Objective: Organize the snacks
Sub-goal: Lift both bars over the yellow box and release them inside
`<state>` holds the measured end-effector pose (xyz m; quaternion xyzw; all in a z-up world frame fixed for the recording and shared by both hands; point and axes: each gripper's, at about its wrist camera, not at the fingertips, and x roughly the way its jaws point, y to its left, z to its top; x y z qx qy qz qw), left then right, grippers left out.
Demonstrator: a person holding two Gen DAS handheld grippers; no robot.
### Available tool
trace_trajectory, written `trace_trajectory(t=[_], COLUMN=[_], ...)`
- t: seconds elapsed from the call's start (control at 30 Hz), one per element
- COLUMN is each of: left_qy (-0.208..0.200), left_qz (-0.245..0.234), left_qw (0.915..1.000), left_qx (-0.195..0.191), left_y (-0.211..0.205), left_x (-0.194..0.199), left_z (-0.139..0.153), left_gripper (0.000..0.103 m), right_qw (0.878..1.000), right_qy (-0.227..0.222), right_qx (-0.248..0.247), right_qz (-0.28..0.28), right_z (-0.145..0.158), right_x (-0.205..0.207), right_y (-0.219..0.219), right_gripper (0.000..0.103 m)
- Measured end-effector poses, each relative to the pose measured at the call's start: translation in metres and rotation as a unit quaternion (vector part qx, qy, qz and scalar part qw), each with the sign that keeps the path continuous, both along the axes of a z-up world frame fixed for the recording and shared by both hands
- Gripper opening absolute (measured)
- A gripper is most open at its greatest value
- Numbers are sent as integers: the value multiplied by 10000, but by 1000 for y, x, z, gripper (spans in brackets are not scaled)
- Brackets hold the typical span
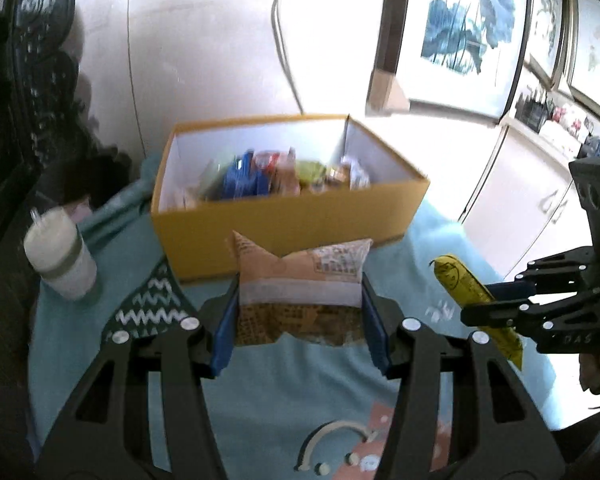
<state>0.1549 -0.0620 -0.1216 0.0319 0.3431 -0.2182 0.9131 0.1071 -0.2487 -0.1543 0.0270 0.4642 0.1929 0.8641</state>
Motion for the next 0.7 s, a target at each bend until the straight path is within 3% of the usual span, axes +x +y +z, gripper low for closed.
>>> trace_trajectory(t=[0.23, 0.57, 0.6, 0.63, 0.67, 0.7], left_qy=[-442, -942, -944, -938, -840, -702], left_qz=[143, 513, 622, 761, 909, 1015], left_qw=[9989, 9942, 9936, 9925, 9917, 9913], left_qx=[-55, 16, 68, 193, 358, 451], left_y=[-8, -26, -29, -33, -38, -38], left_x=[26, 115, 128, 145, 163, 173], left_z=[53, 119, 121, 120, 114, 108], left_gripper=[54, 56, 58, 74, 88, 101], right_qw=[9983, 9910, 9898, 9886, 9885, 9881], right_qy=[-567, -1255, -1322, -1350, -1269, -1142], right_qx=[-112, -238, -265, -384, -513, -691], right_qz=[-100, -397, -457, -554, -641, -761], right_z=[60, 147, 150, 151, 148, 142], right_x=[28, 128, 141, 163, 178, 194], right_y=[-14, -25, -25, -24, -24, -23], right_gripper=[21, 21, 29, 44, 82, 93])
